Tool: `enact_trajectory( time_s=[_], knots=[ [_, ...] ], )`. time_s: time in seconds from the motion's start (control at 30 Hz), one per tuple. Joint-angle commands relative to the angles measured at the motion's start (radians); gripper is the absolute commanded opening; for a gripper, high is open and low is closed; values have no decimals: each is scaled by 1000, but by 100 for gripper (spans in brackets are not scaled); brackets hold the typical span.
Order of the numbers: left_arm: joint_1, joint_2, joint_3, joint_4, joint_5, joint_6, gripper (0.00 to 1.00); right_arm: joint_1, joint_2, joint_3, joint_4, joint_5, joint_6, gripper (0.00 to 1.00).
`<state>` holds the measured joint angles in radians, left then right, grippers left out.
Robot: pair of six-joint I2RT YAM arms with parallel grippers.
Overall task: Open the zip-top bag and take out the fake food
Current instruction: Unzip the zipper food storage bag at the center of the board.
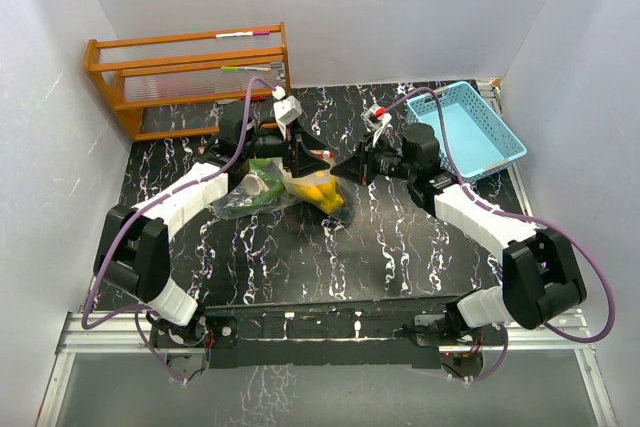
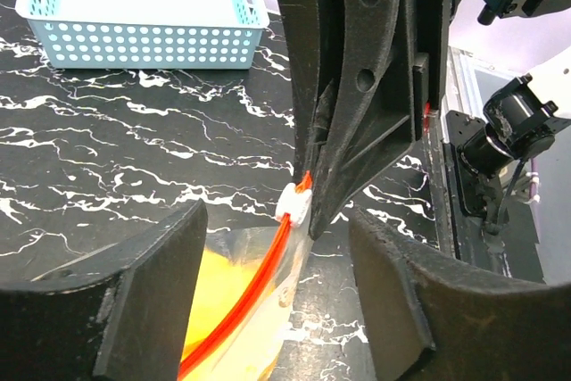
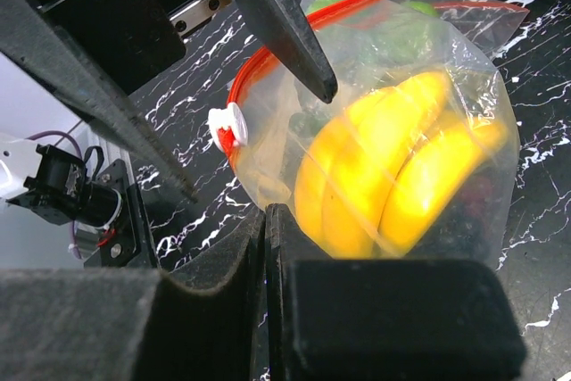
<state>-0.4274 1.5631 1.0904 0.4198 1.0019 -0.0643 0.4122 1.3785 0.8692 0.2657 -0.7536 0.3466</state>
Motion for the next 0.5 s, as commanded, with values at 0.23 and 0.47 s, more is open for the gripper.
enact_trajectory(
  time_s=[0.23,0.47],
  knots=[
    [58,43,83,145,111,-132,50,-1,-30,-12,56,-23,-23,8],
    [59,50,41,306,202,-200,46,-2,-29,-13,59,-22,-13,8]
  ],
)
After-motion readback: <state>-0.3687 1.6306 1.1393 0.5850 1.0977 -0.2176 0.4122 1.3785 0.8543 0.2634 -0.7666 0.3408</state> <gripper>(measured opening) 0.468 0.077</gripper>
